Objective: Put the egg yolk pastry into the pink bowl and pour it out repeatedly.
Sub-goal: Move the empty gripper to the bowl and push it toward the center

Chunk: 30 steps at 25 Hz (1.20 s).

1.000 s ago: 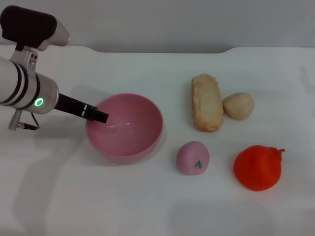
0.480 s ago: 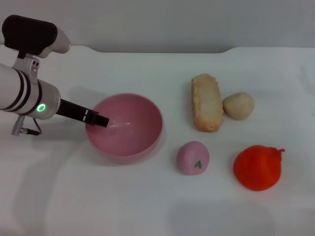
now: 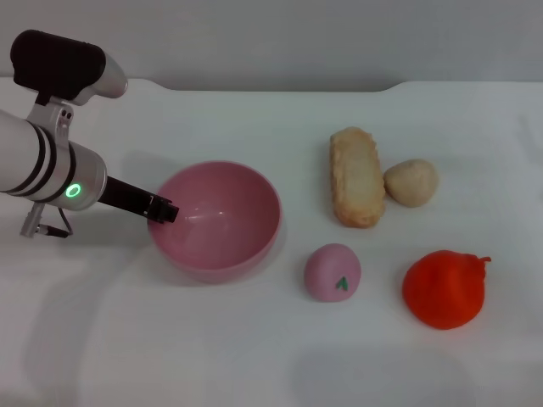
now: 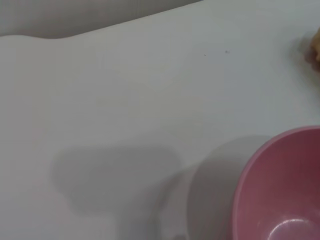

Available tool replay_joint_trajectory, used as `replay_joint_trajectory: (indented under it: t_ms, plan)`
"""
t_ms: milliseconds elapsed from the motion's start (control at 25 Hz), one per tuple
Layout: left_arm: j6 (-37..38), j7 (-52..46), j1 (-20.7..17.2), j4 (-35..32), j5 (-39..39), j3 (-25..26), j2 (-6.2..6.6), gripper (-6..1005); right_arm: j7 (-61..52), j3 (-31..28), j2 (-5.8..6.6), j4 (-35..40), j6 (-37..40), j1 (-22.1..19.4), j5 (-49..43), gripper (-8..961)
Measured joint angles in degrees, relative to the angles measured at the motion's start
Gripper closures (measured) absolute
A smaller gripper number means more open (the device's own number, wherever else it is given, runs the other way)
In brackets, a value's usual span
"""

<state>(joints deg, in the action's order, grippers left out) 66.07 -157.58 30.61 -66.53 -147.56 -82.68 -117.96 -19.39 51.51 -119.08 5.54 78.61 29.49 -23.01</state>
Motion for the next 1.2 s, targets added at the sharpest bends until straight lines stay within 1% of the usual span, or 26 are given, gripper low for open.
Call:
replay_joint_trajectory:
  t_ms: [240, 480, 800, 1040, 1200]
  plan:
    - [-0.4, 0.0, -0.4, -0.1, 0.0, -0.5, -0.04, 744, -0.1, 0.0, -0.02, 0.0, 0.1, 0.0, 0.0, 125]
    - [-0.7, -0.4, -0.5, -0.2, -0.1, -0.5, -0.07, 931, -0.2, 0.0, -0.02, 0.0, 0.2, 0.0, 0.0, 124]
    - [-0.1, -0.2, -0.3, 0.0, -0.3, -0.7, -0.04, 955, -0.2, 0.0, -0.02, 0.0, 0.2, 0.0, 0.0, 125]
    - [-1.5, 0.5, -1.3, -1.1, -0.4, -0.7, -0.05, 954, -0.7, 0.0, 0.03, 0.3, 0.2, 0.1, -0.2, 125]
    - [-1.9, 0.9, -1.5, -2.4, 0.0, -0.2, -0.02, 955, -5.8, 0.0, 0.36, 2.3, -0.2, 0.1, -3.6, 124]
